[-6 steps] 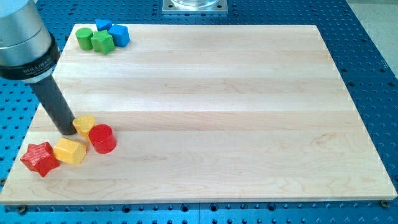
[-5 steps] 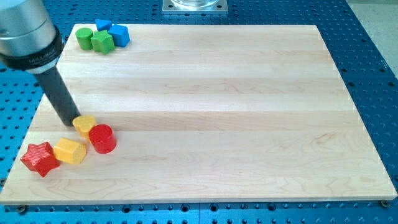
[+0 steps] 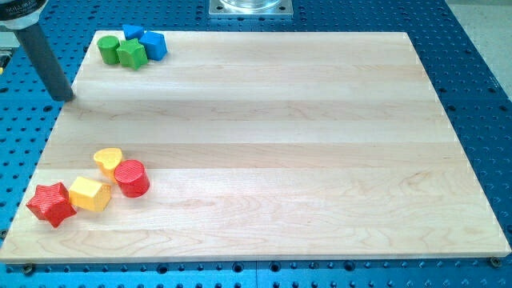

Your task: Move the yellow heart and red circle slightly to the right

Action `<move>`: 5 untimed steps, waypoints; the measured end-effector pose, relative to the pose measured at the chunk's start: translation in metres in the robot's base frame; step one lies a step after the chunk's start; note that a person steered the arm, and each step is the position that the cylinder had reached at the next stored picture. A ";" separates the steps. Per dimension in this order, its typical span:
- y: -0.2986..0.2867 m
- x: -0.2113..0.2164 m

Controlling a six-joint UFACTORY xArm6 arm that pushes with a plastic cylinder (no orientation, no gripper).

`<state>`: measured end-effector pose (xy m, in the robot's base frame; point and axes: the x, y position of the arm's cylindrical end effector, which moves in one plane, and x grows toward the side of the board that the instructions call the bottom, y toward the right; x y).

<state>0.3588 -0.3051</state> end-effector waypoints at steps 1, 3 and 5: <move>0.000 0.001; 0.012 -0.001; 0.030 0.054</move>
<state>0.4131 -0.2752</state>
